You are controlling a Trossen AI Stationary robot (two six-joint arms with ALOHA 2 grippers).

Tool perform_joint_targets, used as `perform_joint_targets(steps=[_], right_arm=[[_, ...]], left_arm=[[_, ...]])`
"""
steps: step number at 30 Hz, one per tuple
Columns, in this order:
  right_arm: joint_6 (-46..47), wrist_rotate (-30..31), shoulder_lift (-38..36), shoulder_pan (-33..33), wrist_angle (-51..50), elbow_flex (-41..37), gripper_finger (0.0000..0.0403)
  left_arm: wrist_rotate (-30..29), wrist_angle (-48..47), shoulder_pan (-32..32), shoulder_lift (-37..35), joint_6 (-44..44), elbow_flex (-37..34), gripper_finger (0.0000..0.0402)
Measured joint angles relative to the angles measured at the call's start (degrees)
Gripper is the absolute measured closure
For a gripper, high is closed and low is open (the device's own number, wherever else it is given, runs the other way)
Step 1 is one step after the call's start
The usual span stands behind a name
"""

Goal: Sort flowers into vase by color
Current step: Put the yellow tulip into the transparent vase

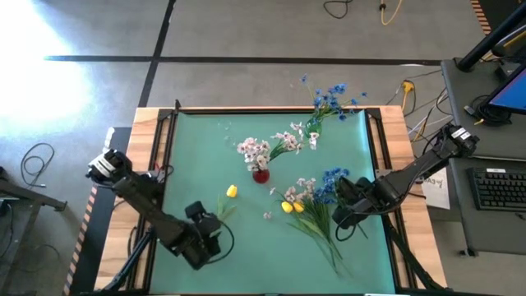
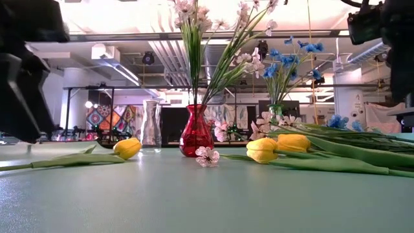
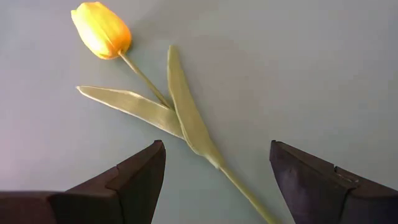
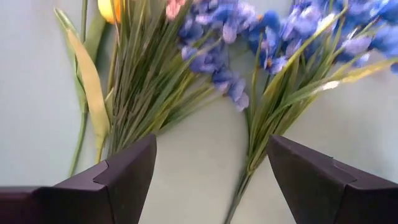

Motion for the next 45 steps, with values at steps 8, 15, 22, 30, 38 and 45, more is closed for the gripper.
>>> perform_joint_targets(steps=[8,15,22,30,38,45], right_arm=[[-0.6,3.2,0.0,0.0,0.5,0.0,0.0106],[-1.7,4.7,0.0,0.0,1.7,0.0,0.0106],[-2.1,7.6,0.0,0.0,1.9,0.0,0.0106],[-3.4,9.3,0.0,0.0,3.0,0.0,0.0106],[-3.0,9.3,0.0,0.0,3.5,0.0,0.0106],[-3.0,9.3,0.0,0.0,4.7,0.0,0.0106]], left_arm=[[-1.2,0.3,-1.6,1.4,-3.3,-0.3,0.0129],[-3.8,0.2,-2.9,3.6,-6.5,-0.7,0.0129],[-6.8,0.7,-4.2,6.2,-10.2,-0.7,0.0129],[-7.0,1.7,-4.4,8.9,-12.6,-0.7,0.0129],[-6.8,1.6,-4.4,9.4,-14.8,-0.7,0.0129],[-5.3,1.6,-4.3,9.4,-15.6,-0.7,0.0188]])
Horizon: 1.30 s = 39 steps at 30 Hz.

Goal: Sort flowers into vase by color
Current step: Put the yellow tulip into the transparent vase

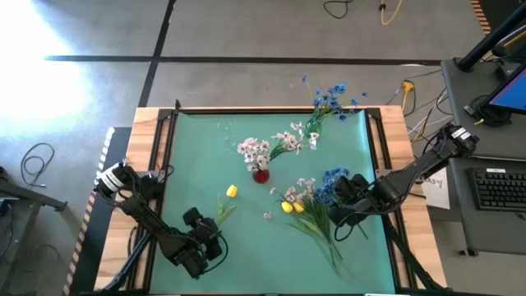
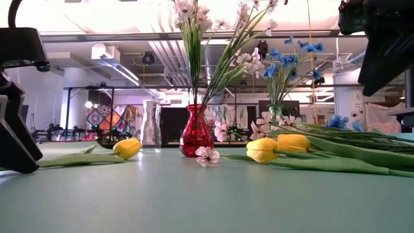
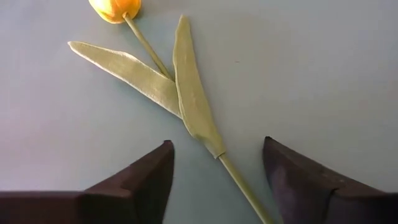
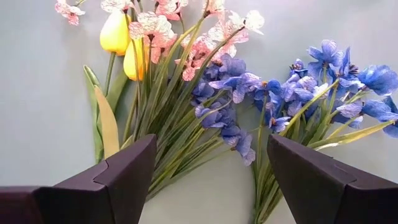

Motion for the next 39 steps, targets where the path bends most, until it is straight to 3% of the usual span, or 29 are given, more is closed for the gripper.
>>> perform_joint_targets(steps=[10,12,21,26,29,32,39], right_arm=[[-0.5,0.0,0.0,0.0,0.0,0.0,0.0106],[-0.6,0.0,0.0,0.0,0.0,0.0,0.0106],[-1.1,0.0,0.0,0.0,0.0,0.0,0.0106],[-1.1,0.0,0.0,0.0,0.0,0.0,0.0106],[-1.1,0.0,0.0,0.0,0.0,0.0,0.0106],[-1.3,0.0,0.0,0.0,0.1,0.0,0.0106],[-1.8,0.0,0.0,0.0,0.8,0.0,0.0106]], left_arm=[[4.1,-1.4,0.2,-0.1,-2.8,0.0,0.0380],[5.6,-1.5,0.0,-0.2,-2.8,0.0,0.0394],[9.3,-2.7,-0.3,-1.4,-2.0,0.8,0.0316],[8.4,-3.3,-0.5,-3.8,-0.2,1.3,0.0267],[6.4,-3.6,-0.4,-4.4,1.1,1.0,0.0243],[0.5,-3.5,-0.2,-4.5,2.8,0.7,0.0227],[-2.6,2.3,1.5,-4.6,5.3,-3.8,0.0228]])
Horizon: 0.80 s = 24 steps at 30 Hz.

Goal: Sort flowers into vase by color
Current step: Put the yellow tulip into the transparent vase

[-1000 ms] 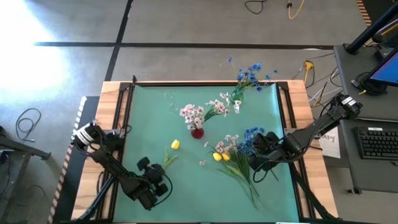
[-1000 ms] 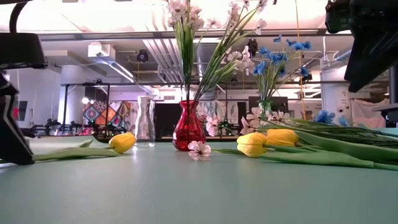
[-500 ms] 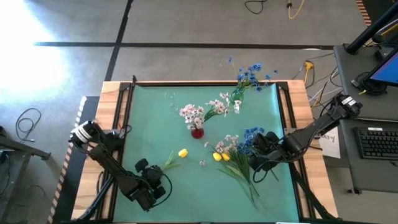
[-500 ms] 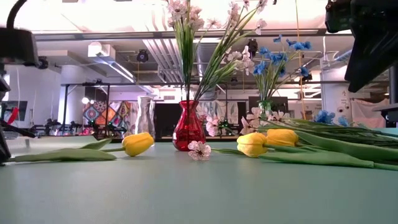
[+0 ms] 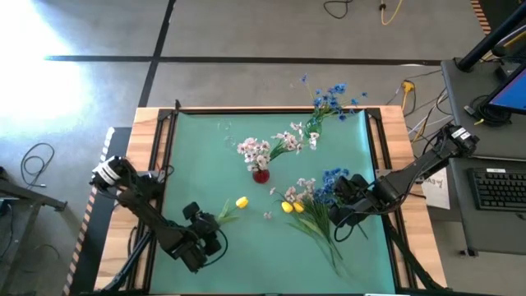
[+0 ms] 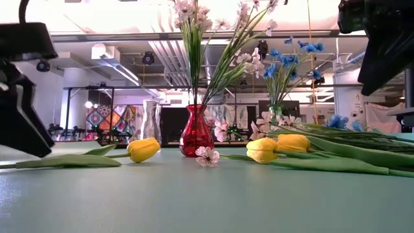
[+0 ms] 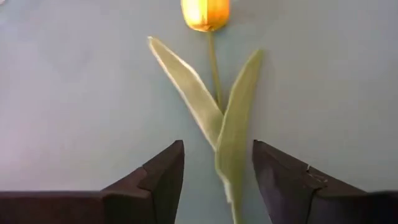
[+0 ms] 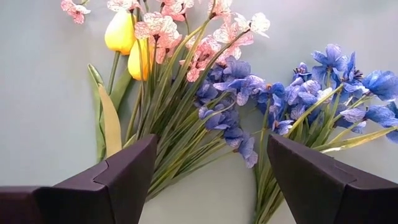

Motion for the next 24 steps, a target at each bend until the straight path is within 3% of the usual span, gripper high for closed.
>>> perform_joint_targets(steps=[7,13,24], right_arm=[[-0.2,0.0,0.0,0.0,0.3,0.0,0.0106],[-0.3,0.0,0.0,0.0,0.5,0.0,0.0106],[-1.0,0.0,0.0,0.0,0.5,0.0,0.0106]], left_arm=[[-1.3,17.2,1.0,-0.1,3.1,-7.4,0.0241],[-3.1,19.0,1.0,-0.2,2.0,-9.6,0.0260],[-3.5,17.6,1.2,0.0,2.6,-8.5,0.0395]])
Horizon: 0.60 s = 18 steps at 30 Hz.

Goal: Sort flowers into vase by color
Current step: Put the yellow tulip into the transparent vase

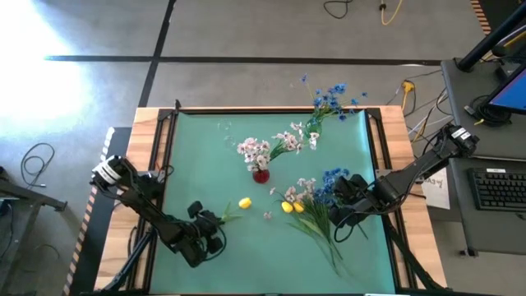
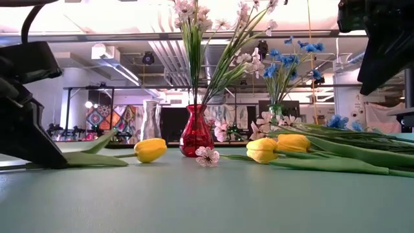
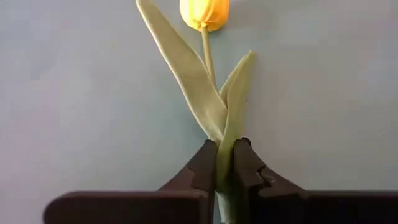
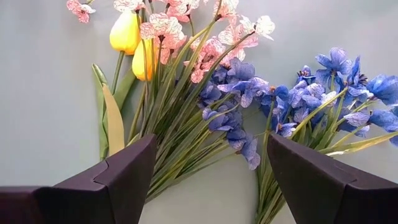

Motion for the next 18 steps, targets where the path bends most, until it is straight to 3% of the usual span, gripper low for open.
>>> perform_joint_targets(steps=[7,18], right_arm=[[0.0,0.0,0.0,0.0,0.0,0.0,0.0106],[-0.2,0.0,0.0,0.0,0.6,0.0,0.0106]], left_arm=[[-0.9,-3.7,-0.4,-0.2,0.3,3.2,0.0400],[-19.5,-10.3,-3.7,-10.7,6.1,8.3,0.0401]])
